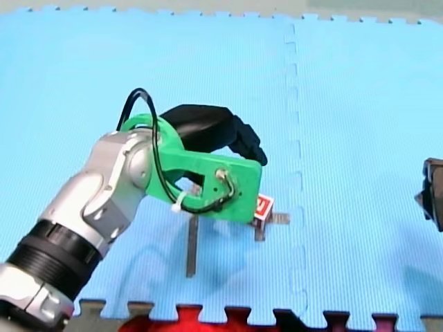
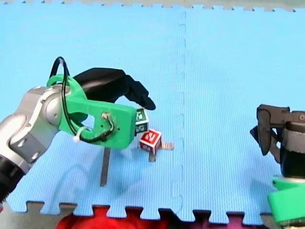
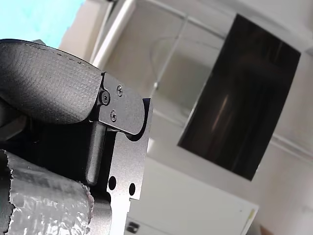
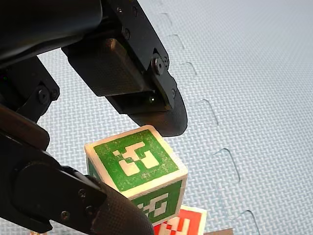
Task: Stack cube left
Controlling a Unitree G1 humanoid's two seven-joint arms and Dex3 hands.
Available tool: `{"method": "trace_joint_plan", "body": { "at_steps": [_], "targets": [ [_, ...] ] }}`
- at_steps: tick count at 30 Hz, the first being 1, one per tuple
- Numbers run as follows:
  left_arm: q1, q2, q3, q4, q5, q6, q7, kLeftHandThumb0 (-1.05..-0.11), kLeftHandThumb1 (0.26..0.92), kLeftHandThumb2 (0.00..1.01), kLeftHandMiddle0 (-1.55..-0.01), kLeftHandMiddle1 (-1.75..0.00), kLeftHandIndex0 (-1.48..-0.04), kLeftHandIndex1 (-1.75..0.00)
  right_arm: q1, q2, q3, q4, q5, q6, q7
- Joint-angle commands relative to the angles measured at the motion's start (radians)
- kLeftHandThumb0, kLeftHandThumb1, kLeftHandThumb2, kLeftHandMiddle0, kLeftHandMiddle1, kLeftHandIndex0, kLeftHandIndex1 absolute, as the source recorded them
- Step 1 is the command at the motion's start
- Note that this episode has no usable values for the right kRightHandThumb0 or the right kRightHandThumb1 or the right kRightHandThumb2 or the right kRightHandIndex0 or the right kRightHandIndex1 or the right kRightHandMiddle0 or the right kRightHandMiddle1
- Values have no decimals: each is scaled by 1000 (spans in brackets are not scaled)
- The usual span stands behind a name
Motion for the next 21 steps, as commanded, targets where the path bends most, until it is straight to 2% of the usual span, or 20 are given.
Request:
{"method": "trace_joint_plan", "body": {
  "at_steps": [1, 6, 12, 21],
  "targets": [
    [6, -2, 2, 19, -8, -25, 16, -434, 806, 3, -1016, -1746, -1305, -46, -1, -1, -3, -1, -2, -2, -6],
    [13, -21, 9, 91, -24, -101, 81, -440, 811, 4, -1012, -1746, -1318, -46, -3, 2, -1, 0, -12, 0, -17],
    [-1, -46, 6, 213, -25, -197, 164, -451, 814, 4, -1010, -1746, -1332, -46, 1, 11, 1, -13, -27, 13, -35],
    [-28, -52, 16, 325, -28, -282, 209, -477, 817, 4, -1009, -1746, -1345, -43, -2, 21, 7, -19, -52, 32, -66]
  ]
}}
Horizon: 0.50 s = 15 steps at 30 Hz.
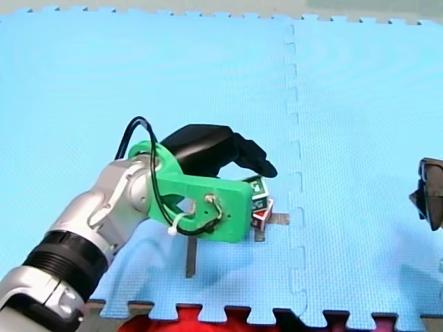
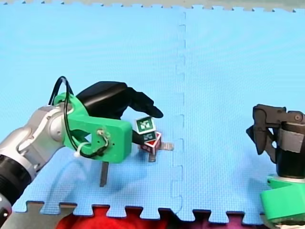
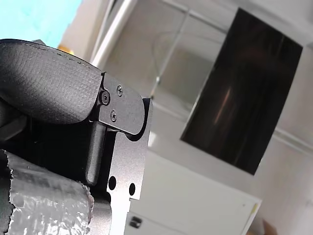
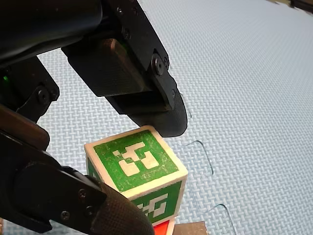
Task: Stack cube left
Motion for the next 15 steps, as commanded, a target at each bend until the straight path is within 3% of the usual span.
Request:
{"method": "trace_joint_plan", "body": {
  "at_steps": [1, 15],
  "targets": [
    [-9, 1, 5, 20, -4, -11, 10, -479, 817, 4, -1008, -1746, -1346, -42, -1, 1, 0, -5, -3, 6, -10],
    [-28, -10, 4, 103, 4, -63, 48, -505, 819, 2, -1004, -1746, -1348, -31, -4, 2, 10, -21, -17, 30, -42]
  ]
}}
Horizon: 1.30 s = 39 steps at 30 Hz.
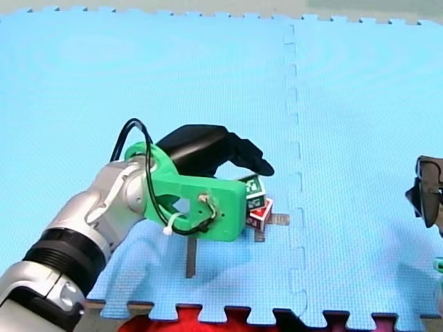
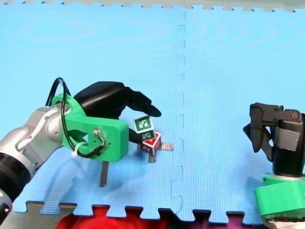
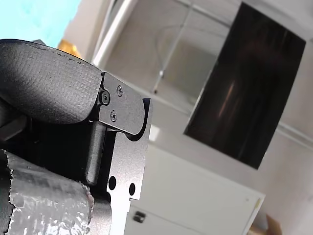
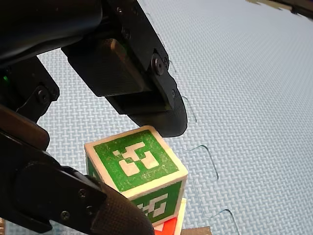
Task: Stack cube left
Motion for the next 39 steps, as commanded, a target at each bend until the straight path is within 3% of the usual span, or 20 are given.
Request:
{"method": "trace_joint_plan", "body": {
  "at_steps": [1, 14, 23, 39],
  "targets": [
    [-8, -2, -1, 23, 2, -8, 8, -506, 819, 2, -1003, -1746, -1348, -31, 1, -4, -1, -7, 1, 3, -5],
    [-21, 0, -2, 48, 6, -47, 33, -517, 818, 1, -996, -1746, -1341, -19, -3, -6, 6, 12, -9, -3, -25],
    [-10, 26, 8, -100, 17, -23, 24, -515, 815, 0, -994, -1746, -1313, -1, -13, -13, 7, 41, -17, -11, -44],
    [10, 39, 8, -162, 19, 1, -2, -494, 806, 0, -1003, -1746, -1313, 0, -33, -19, 12, 74, -31, -16, -78]
  ]
}}
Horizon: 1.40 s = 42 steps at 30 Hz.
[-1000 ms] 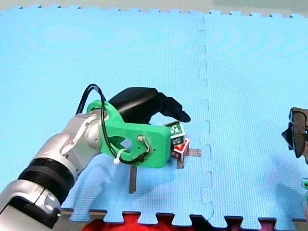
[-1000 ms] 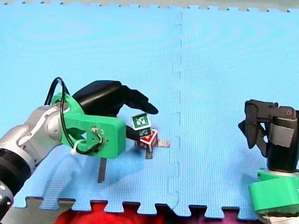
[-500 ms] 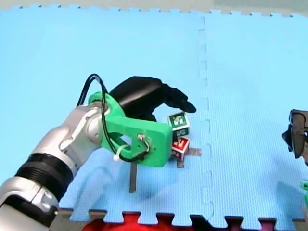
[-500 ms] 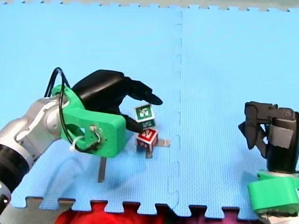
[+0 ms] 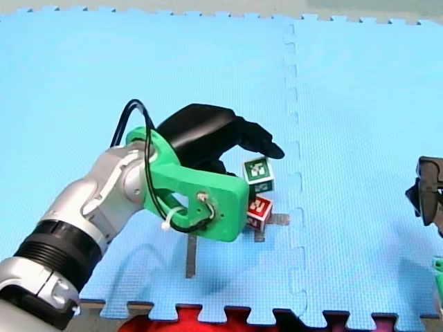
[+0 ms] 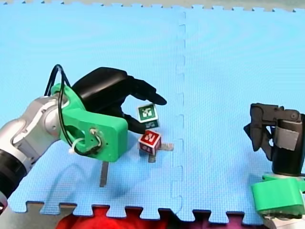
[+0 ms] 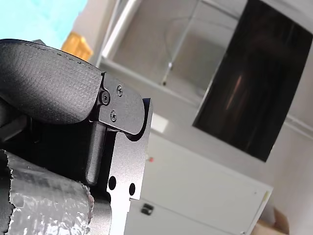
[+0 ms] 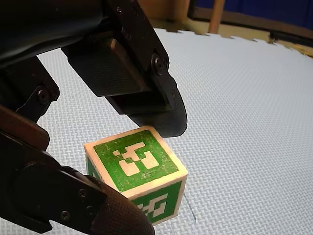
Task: Stack cube left
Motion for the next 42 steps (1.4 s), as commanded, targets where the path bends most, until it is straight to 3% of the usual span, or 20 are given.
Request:
{"method": "trace_joint_plan", "body": {
  "at_steps": [1, 10, 16, 24, 32, 42],
  "targets": [
    [3, 5, 2, -9, -2, 3, -5, -494, 805, 0, -1003, -1746, -1313, 0, -5, -6, 0, 3, -1, -5, -7],
    [9, 7, 0, -23, -5, 13, -34, -490, 802, 0, -1002, -1746, -1315, -1, -1, -8, -1, -8, 5, -4, -6],
    [6, -13, -20, 40, 11, 17, -21, -491, 800, 0, -1003, -1746, -1319, -3, 4, -7, 0, -23, 13, 2, 3],
    [-2, -15, -18, 60, -1, 10, -47, -506, 804, 2, -999, -1746, -1343, -13, 16, -3, 0, -51, 18, 13, 12],
    [-6, -14, -19, 77, -7, 7, -63, -519, 810, 4, -989, -1744, -1349, -12, 26, 4, 0, -78, 16, 26, 16],
    [-6, -15, -25, 89, 0, 2, -64, -533, 817, 2, -1009, -1691, -1359, -7, 33, 12, 3, -90, 8, 33, 12]
  ]
}}
